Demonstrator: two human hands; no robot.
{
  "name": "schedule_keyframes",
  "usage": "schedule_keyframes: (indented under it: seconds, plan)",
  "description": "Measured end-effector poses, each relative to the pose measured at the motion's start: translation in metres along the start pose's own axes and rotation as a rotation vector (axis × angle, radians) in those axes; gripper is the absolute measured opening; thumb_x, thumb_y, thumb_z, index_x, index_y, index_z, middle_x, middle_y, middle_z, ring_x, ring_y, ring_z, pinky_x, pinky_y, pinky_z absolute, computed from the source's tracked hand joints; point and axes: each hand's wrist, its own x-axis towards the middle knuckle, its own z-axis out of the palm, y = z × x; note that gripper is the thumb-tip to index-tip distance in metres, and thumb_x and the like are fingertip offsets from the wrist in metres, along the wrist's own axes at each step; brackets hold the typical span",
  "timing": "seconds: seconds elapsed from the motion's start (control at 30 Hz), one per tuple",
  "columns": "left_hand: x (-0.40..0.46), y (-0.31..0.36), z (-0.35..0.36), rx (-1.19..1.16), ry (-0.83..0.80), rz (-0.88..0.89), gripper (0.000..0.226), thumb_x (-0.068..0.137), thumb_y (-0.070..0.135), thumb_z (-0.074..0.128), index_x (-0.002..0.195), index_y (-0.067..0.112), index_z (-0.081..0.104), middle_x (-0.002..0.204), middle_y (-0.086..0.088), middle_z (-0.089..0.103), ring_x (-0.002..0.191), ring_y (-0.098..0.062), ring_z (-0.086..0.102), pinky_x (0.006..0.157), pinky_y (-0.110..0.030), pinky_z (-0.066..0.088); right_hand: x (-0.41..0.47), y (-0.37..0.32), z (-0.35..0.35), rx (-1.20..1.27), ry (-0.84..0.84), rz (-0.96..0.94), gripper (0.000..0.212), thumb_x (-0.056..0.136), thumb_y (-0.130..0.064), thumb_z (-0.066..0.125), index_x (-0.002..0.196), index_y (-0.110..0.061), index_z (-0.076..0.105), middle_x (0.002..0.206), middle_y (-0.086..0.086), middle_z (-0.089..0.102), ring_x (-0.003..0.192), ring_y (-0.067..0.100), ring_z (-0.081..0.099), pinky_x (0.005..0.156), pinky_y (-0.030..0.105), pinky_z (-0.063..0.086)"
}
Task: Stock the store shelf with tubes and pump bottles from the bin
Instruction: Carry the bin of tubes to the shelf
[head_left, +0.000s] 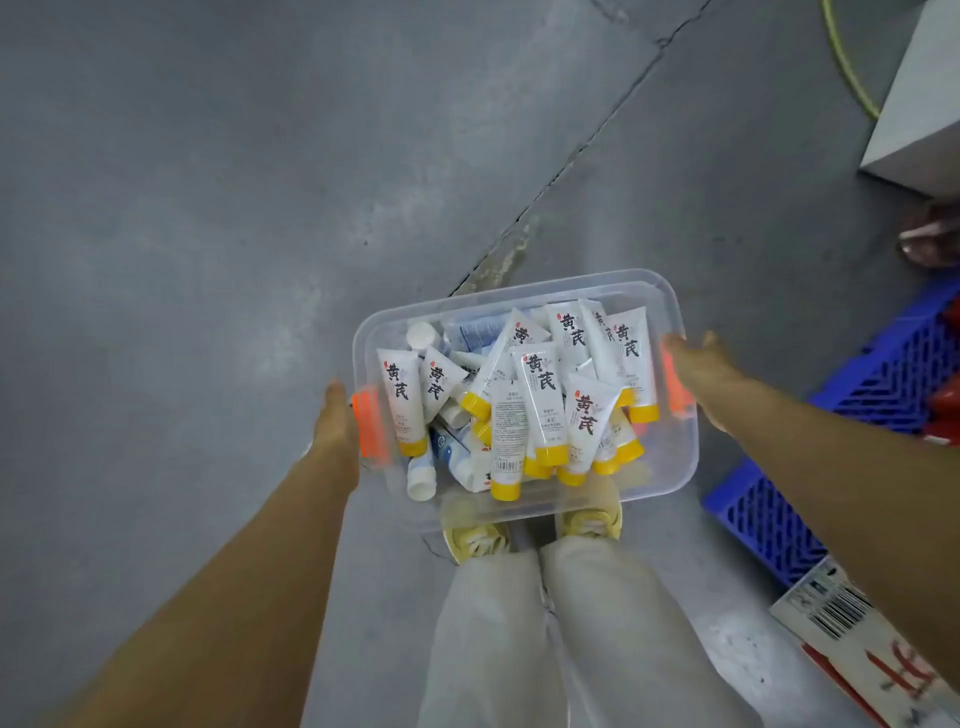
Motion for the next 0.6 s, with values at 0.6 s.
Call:
schedule_keyframes:
  seconds: [0.6]
  plan:
    - [0.044,-0.028,0.018,-0.037,0.006,0.057,0.074,0.093,0.07,0.02,0.13,0.016,0.056,0.101,-0.011,0.056,0.091,-0.025,0.052,0.084,-0.04,0.04,0.021,0.02,0.005,0.216,0.059,0.061,0.069,0.096,-0.061,0.027,0.129,-0.008,0.054,0.132,0.018,0.053,0.119,0.037,0.053,0.103,0.049,0.042]
